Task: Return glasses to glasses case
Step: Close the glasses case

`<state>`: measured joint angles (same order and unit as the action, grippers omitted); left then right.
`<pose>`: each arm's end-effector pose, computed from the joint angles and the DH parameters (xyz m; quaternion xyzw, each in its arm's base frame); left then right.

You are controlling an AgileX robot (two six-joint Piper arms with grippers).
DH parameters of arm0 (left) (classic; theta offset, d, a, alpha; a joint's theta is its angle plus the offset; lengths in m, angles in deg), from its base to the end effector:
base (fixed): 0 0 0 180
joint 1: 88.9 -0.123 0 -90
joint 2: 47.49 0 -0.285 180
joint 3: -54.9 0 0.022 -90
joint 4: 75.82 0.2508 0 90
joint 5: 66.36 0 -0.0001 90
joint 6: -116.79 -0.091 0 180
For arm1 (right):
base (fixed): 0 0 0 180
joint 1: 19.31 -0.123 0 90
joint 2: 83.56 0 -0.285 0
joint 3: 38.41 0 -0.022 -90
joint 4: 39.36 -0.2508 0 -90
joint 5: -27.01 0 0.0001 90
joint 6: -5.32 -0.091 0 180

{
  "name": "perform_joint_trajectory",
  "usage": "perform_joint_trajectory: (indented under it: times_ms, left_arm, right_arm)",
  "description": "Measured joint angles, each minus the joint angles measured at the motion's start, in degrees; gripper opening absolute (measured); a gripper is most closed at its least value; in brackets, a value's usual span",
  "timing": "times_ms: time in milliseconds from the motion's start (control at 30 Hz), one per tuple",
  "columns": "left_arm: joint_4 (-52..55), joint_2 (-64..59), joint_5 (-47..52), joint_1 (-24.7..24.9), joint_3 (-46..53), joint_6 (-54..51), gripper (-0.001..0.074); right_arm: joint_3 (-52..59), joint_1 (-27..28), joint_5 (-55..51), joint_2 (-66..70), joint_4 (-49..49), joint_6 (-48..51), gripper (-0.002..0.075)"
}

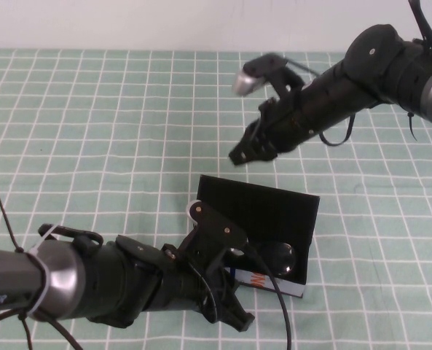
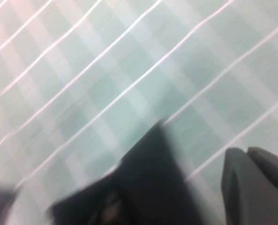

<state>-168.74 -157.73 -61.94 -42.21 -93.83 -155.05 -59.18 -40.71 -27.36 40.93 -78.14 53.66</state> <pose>0.2203 -0.2440 0.1370 0.3771 0.8642 -0.1674 0.2881 0.4002 0.2066 0.2512 -0.4157 0.8391 0.2516 0.2446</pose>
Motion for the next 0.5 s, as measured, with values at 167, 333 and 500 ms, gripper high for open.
perform_joint_trajectory:
  times_ms: [167,333,500]
  left_arm:
    - [0.0,0.0,0.0,0.0,0.0,0.0,-0.0002]
    - [0.0,0.0,0.0,0.0,0.0,0.0,-0.0002]
    - [0.0,0.0,0.0,0.0,0.0,0.0,-0.0002]
  right_arm:
    - [-0.1,0.0,5.7,0.6,3.3,-5.3,-0.0013]
    - [-0.2,0.0,-0.7,4.0,7.2,-8.1,-0.0013]
    - [-0.2,0.0,-8.1,4.8,3.4,-4.7,-0.0013]
